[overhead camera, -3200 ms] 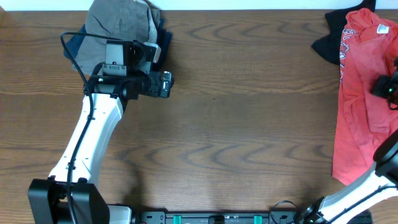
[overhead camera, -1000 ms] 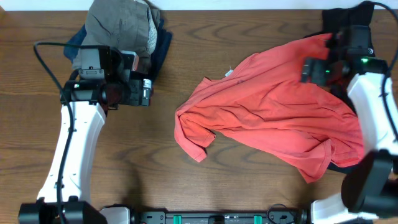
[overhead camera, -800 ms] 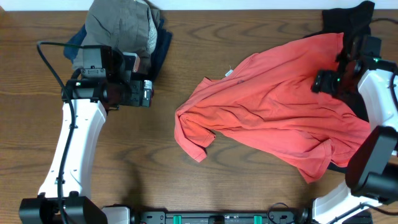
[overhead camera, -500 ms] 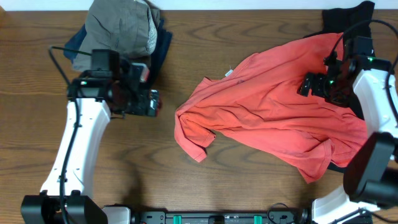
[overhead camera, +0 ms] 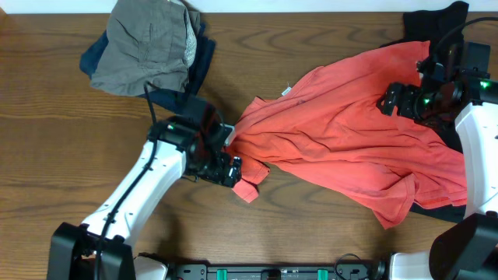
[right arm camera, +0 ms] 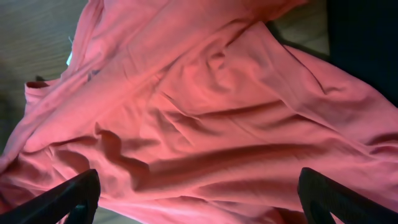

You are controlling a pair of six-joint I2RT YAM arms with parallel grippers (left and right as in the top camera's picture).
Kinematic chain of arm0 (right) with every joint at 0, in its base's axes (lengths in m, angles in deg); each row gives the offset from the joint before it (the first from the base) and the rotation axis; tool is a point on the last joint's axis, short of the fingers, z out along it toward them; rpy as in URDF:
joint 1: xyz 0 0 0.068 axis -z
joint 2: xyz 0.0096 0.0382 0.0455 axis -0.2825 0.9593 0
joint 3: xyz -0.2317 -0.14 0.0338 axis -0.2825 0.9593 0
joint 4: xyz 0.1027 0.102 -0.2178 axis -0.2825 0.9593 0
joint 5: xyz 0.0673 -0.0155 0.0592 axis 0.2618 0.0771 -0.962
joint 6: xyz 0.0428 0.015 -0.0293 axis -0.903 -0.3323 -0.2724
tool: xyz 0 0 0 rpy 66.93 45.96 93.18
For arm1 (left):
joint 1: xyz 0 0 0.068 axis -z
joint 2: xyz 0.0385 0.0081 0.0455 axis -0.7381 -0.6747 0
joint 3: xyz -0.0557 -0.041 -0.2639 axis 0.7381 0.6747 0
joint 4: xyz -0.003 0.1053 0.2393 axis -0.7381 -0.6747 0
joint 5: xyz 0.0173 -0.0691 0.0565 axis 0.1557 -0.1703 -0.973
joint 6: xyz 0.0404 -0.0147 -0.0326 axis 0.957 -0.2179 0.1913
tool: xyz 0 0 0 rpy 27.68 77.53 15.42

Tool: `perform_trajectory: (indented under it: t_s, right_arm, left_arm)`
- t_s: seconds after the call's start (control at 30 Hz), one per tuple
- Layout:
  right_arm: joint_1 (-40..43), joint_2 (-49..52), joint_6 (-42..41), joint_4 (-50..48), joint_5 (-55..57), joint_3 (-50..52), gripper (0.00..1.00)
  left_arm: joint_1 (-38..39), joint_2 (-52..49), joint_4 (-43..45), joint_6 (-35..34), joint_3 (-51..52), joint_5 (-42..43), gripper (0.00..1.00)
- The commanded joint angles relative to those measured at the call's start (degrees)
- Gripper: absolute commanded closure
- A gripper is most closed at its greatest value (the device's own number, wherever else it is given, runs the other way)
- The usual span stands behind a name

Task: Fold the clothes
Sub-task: 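Grasp the t-shirt's left side with the left gripper and pull left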

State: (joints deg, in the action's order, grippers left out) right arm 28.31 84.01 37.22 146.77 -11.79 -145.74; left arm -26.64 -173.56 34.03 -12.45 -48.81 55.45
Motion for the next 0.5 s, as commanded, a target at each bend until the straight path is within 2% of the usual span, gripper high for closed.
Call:
perform_trajectory:
  t_s: [0.0, 0.23, 0.37, 0.4, 0.43, 0.47]
  right_arm:
    - [0.00, -0.39, -1.11, -0.37, -0.72, -0.02, 0.01]
    - [-1.86, -0.39, -1.84, -0.57, -0.68, -0.02, 0.05]
    - [-3.15, -0.39, -2.25, -0.94, -0.63, -0.02, 0.08]
    - [-3.50, -0.39, -2.27, -0.94, -0.63, -0.02, 0.09]
    - [-3.76, -0.39, -2.78, -0.90, -0.42, -0.02, 0.10]
    - [-4.00, -0.39, -3.23, -0.83, -0.39, -0.02, 0.11]
  left_arm:
    - [2.25, -0.61, 3.04, -4.81, 2.19, -0.96, 0.07]
    - [4.02, -4.90, 10.54, -9.46, 4.26, -4.59, 0.09]
    - [4.07, -10.34, 13.55, -9.88, 4.26, -4.57, 0.17]
    - [4.09, -11.89, 13.79, -9.88, 4.26, -4.55, 0.23]
    - [4.07, -13.11, 13.79, -9.88, 4.24, -4.57, 0.38]
    - [4.07, -14.21, 13.55, -9.88, 4.24, -4.57, 0.60]
